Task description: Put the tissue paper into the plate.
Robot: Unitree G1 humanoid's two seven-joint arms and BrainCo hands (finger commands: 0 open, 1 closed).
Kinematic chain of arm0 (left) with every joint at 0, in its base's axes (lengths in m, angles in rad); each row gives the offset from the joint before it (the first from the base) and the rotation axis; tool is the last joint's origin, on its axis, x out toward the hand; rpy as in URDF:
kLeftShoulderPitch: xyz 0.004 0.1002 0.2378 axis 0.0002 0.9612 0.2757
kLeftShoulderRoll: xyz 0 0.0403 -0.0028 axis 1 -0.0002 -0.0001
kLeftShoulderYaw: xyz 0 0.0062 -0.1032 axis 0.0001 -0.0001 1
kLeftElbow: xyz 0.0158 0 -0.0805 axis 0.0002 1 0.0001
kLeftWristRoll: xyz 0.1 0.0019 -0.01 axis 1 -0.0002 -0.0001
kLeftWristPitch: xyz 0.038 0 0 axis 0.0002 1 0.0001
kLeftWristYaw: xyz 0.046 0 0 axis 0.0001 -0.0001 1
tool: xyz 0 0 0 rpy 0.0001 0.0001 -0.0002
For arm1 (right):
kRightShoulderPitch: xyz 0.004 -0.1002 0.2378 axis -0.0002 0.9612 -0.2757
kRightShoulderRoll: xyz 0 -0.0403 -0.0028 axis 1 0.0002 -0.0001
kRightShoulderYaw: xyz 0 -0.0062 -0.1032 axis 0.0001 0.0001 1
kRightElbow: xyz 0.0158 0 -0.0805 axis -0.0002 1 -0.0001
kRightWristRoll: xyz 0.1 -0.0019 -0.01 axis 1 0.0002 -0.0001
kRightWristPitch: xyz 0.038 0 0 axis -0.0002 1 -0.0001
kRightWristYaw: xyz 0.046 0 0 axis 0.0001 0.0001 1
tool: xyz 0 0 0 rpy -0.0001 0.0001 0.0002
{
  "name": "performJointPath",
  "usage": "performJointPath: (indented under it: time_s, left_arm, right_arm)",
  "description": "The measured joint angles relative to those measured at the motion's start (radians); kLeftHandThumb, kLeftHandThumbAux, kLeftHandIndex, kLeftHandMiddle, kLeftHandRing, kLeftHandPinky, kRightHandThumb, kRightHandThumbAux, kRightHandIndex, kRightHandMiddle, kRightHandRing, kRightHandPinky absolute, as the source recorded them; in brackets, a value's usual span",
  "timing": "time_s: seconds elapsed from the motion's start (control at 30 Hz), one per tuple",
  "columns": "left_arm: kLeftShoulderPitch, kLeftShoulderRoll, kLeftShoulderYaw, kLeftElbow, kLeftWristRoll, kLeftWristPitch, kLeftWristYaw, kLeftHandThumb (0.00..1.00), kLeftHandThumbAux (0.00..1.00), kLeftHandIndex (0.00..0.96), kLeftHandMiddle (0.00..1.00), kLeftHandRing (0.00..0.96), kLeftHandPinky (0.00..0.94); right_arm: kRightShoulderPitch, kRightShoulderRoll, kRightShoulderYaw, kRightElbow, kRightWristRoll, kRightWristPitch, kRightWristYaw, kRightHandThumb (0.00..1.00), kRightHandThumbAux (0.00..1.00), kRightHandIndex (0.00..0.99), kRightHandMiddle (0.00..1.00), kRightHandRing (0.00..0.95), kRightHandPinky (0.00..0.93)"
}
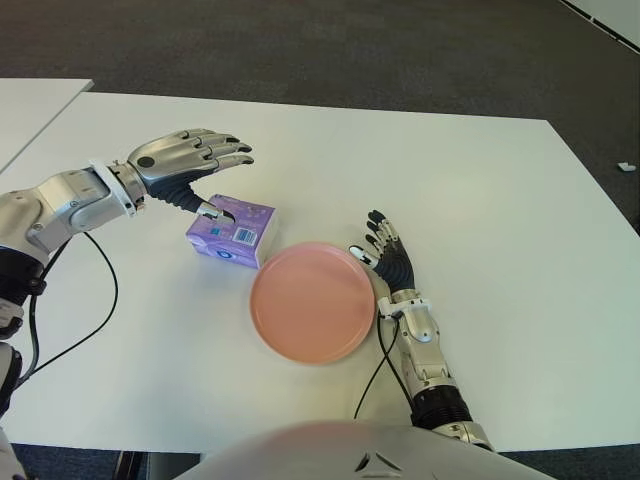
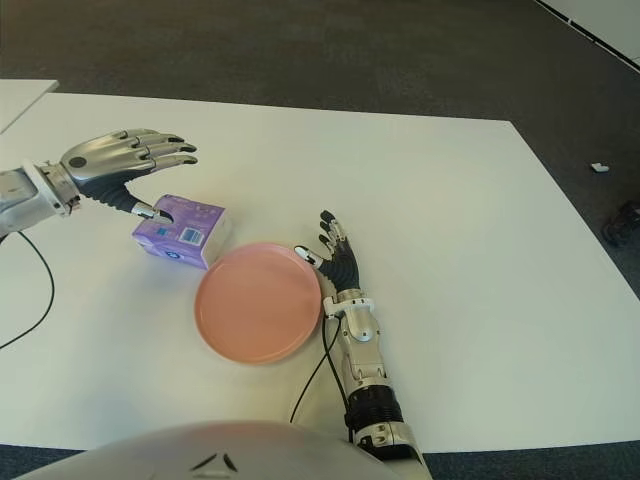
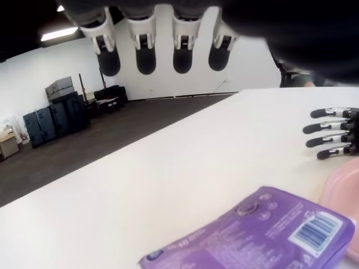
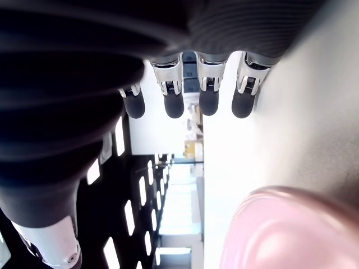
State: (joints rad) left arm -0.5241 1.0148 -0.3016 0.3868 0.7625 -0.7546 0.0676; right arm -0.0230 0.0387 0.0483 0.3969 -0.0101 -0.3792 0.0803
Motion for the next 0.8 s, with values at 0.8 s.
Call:
performJointPath:
  time_s: [0.8]
  left_arm:
    - [0.091,-0.049,-0.042,0.041,0.149,-0.042,0.025,0.234,0.141,0.000,0.000,0.000,0.000]
  right_arm:
    - [0.001,0.000,0.004,-0.009,0.009,0.025,0.002,0.067,0.725,0.000,0.029,0.026,0.049]
